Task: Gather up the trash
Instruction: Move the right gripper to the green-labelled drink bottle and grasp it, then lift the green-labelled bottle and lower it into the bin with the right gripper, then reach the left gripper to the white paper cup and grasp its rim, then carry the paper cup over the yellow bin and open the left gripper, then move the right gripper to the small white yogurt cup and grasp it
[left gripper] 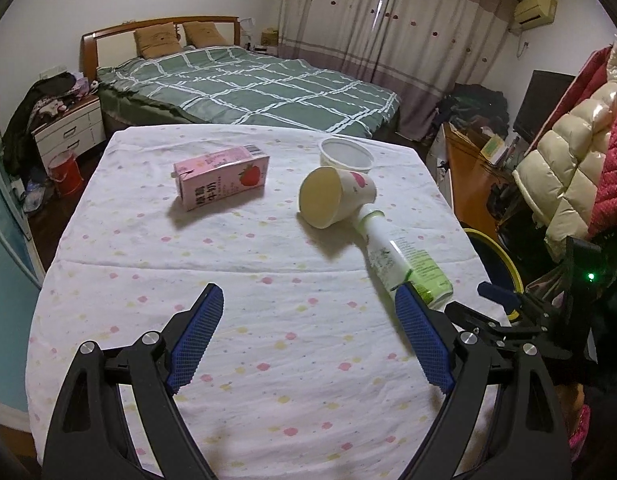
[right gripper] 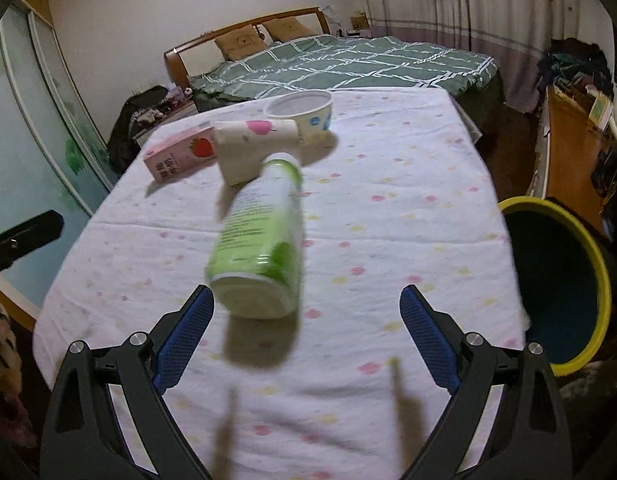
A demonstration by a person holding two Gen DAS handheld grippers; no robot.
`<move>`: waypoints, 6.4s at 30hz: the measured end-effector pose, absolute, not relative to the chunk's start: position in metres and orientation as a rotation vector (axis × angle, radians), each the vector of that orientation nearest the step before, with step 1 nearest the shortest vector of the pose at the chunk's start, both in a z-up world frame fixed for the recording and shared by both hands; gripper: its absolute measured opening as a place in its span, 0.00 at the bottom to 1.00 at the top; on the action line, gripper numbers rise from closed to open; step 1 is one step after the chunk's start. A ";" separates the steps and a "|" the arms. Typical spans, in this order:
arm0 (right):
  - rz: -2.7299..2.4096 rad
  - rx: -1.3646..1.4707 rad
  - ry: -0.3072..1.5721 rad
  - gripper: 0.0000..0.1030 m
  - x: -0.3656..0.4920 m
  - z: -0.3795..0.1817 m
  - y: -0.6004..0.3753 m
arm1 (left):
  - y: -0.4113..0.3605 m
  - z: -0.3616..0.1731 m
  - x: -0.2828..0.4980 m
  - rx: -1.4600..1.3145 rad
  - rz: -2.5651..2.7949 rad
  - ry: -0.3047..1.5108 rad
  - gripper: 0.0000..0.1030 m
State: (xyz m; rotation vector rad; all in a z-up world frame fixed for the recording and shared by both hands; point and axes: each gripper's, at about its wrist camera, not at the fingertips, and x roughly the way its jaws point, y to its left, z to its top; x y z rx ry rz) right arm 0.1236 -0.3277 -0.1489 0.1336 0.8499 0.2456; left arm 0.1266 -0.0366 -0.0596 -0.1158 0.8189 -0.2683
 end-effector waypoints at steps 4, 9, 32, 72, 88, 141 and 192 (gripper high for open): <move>0.242 0.135 0.860 0.87 0.132 -0.156 -0.312 | -0.031 -0.062 0.125 -0.125 -0.268 0.822 0.84; 0.219 0.091 0.876 0.87 0.145 -0.164 -0.297 | -0.026 -0.064 0.123 -0.138 -0.273 0.825 0.84; 0.236 0.123 0.732 0.48 0.112 -0.110 -0.326 | -0.031 -0.076 0.124 -0.136 -0.299 0.847 0.84; -0.064 0.261 0.552 0.48 0.088 -0.059 -0.471 | -0.082 -0.087 0.144 -0.059 -0.385 0.889 0.85; -0.306 0.273 0.876 0.49 0.151 -0.195 -0.546 | -0.116 -0.103 0.174 -0.014 -0.409 0.928 0.84; -0.354 0.308 0.688 0.64 0.031 -0.136 -0.554 | -0.310 -0.077 0.205 0.213 -0.750 0.846 0.04; -0.100 0.200 0.744 0.66 0.105 -0.123 -0.472 | -0.117 -0.025 0.130 0.003 -0.386 0.718 0.91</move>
